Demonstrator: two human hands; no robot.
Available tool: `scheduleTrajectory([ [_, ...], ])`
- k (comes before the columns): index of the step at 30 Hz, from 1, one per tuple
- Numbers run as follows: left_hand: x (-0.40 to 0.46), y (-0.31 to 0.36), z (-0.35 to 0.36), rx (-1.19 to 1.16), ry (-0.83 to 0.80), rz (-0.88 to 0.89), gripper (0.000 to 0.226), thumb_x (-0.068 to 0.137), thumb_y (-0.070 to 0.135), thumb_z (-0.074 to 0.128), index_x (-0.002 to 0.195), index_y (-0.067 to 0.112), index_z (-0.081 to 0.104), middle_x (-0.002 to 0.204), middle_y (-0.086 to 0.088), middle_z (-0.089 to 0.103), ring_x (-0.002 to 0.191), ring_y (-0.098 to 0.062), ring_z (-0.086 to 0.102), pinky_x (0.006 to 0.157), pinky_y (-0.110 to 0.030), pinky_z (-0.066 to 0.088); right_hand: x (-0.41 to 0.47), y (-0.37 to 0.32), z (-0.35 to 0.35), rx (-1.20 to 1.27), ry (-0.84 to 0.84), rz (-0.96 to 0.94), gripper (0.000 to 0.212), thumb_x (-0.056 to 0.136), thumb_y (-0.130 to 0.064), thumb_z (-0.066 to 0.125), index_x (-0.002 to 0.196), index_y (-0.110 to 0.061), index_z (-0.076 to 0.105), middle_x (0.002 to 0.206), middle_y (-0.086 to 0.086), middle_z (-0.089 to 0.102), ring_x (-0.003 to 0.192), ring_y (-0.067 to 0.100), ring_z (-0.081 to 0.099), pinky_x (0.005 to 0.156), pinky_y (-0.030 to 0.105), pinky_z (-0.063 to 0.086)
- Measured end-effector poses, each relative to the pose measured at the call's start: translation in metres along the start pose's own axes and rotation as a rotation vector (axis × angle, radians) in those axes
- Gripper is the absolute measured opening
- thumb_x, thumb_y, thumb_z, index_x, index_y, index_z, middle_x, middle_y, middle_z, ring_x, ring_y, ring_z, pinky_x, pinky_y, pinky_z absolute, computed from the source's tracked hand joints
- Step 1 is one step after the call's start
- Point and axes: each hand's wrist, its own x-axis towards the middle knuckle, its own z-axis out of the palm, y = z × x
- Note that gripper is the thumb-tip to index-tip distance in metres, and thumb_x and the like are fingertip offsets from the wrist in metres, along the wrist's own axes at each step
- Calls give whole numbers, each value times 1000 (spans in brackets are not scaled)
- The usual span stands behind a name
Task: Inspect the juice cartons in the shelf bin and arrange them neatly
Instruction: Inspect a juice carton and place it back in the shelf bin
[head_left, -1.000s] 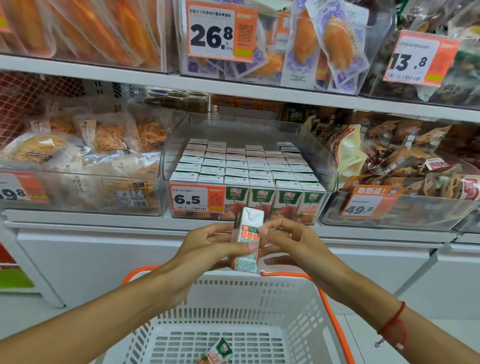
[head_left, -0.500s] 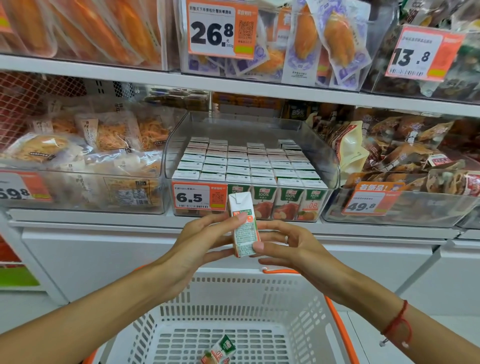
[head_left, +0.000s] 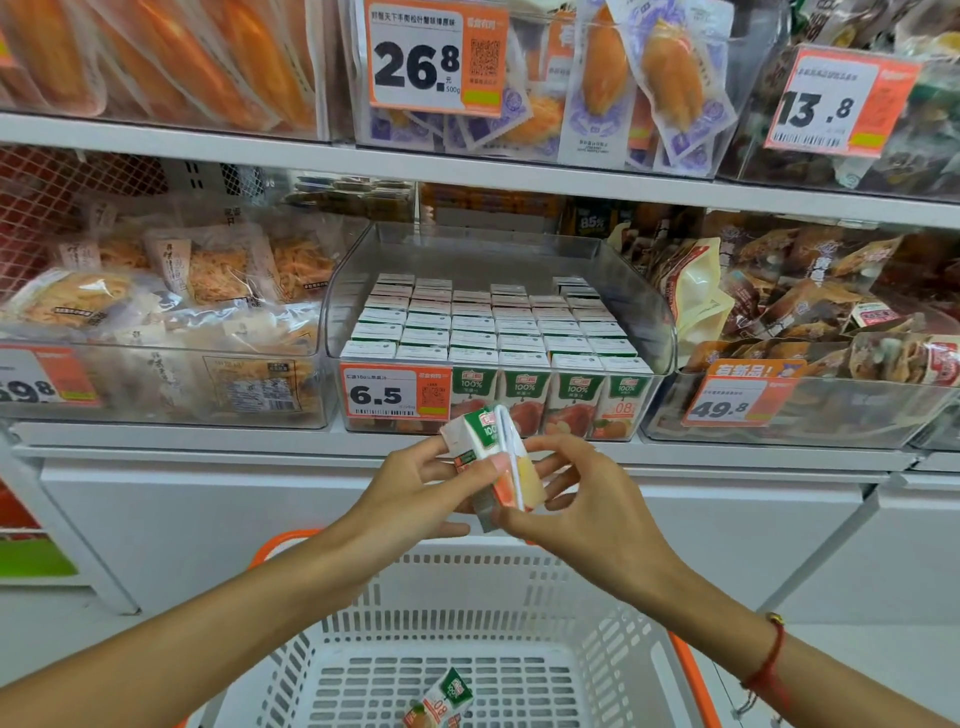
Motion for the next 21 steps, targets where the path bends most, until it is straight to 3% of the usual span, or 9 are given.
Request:
scheduleTrajectory([
  [3,1,0,-5,-13,2,-14,27,87,41,66,113,37,65,92,13,76,85,-2,72,61,-12,54,4,-1,-5,14,-87,-2,59,58,-55,84,108,-34,60,89,-10,63,76,5,61,71,28,57],
  [6,4,5,-10,19,-81,-1,27,88,44,62,115,40,63,99,15,75,93,1,70,72,-15,57,15,-1,-20,275,-262,146,48,73,-51,71,115,-29,65,106,0,68,97,11,67,90,34,56],
  [8,6,8,-9,42,-114,8,23,89,42,60,112,41,63,102,15,75,98,2,68,83,-20,57,17,1,-28,401,-377,187,37,87,-35,66,121,-21,65,115,4,71,105,16,68,96,33,53],
  [10,7,10,-8,72,-108,20,22,89,41,61,110,44,63,102,16,75,100,4,67,87,-23,56,15,2,-29,469,-416,184,27,90,-23,66,117,-18,68,110,6,73,102,17,70,93,27,55],
  [13,4,4,-8,101,-25,32,28,88,35,65,116,38,66,100,12,76,95,1,69,78,-18,57,13,3,-22,434,-255,195,17,82,-20,76,98,-25,73,95,5,76,89,17,73,86,31,58],
  [16,0,-3,-2,56,73,13,24,93,24,63,117,23,68,102,2,76,86,-9,74,70,-14,56,8,3,-9,222,-49,112,23,74,-28,83,93,-28,72,81,-5,75,74,14,70,73,37,60],
  [19,-1,-3,6,-10,67,-21,14,96,33,56,97,32,70,95,10,77,85,-5,73,68,-12,55,1,3,-2,34,77,-36,34,66,-38,86,96,-35,70,76,-15,71,69,5,64,63,27,57],
  [21,-2,0,8,-18,47,-34,16,91,43,59,96,33,71,89,16,76,84,-2,73,68,-11,52,-1,4,-2,16,91,-71,40,64,-41,86,99,-33,70,77,-15,70,70,5,63,62,26,56],
])
